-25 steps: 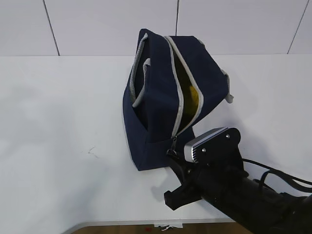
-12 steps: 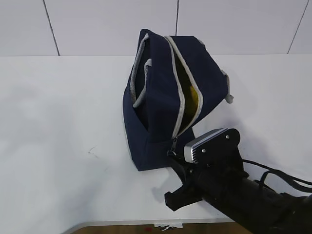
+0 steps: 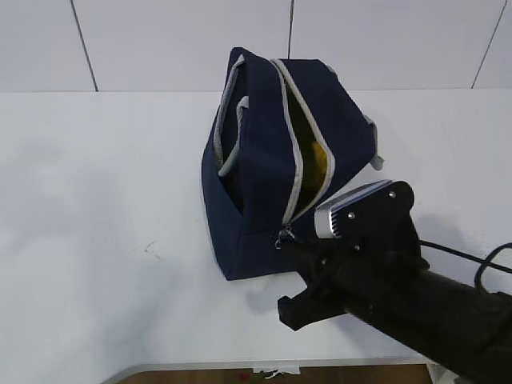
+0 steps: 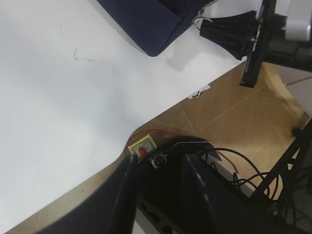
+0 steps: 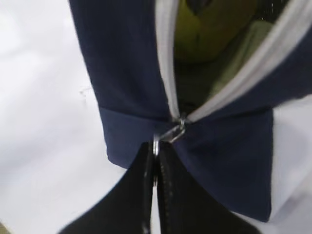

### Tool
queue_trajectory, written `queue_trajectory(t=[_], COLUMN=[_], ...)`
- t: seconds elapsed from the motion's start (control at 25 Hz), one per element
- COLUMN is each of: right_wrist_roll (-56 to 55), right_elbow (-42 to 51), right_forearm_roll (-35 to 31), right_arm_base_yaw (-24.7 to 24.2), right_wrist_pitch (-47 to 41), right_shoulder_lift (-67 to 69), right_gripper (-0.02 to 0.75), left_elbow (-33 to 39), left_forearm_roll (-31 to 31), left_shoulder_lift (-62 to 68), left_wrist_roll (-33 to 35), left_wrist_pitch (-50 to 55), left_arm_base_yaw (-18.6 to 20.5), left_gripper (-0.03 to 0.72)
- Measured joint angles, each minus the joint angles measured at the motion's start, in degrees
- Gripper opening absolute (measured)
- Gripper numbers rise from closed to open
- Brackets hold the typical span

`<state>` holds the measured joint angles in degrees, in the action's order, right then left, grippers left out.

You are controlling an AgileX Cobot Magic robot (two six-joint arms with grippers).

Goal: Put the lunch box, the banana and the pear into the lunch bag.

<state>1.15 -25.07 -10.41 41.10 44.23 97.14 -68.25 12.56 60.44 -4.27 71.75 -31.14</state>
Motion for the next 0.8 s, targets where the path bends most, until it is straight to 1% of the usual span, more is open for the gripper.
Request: queue_trajectory(t=[0.16, 0.4, 0.64, 0.8], right_wrist_roll=[0.0, 2.4, 10.0, 11.6], right_elbow=[-0.2, -3.8, -9.0, -14.0], right_forearm_roll=[0.0, -0.4, -5.6, -6.5], right_arm_base_yaw=[0.0, 0.0, 0.0, 0.0], right_wrist_pitch=[-6.1, -15.7, -28.1, -36.4], right_shoulder_lift=[-5.3, -11.1, -17.1, -18.6], right_gripper=[-0.01, -0.01, -0.01, -0.01], left_elbow=[0.0, 0.0, 0.0, 0.0], left_forearm_roll=[0.0, 0.0, -0.3, -2.6], left_shoulder_lift=[0.0, 0.0, 0.0, 0.0], left_wrist_roll=[0.0, 0.0, 0.0, 0.0], left_wrist_pitch=[0.0, 0.0, 0.0, 0.0], left_arm_base_yaw=[0.0, 0.0, 0.0, 0.0], left_gripper=[0.235, 0.235, 0.235, 0.235])
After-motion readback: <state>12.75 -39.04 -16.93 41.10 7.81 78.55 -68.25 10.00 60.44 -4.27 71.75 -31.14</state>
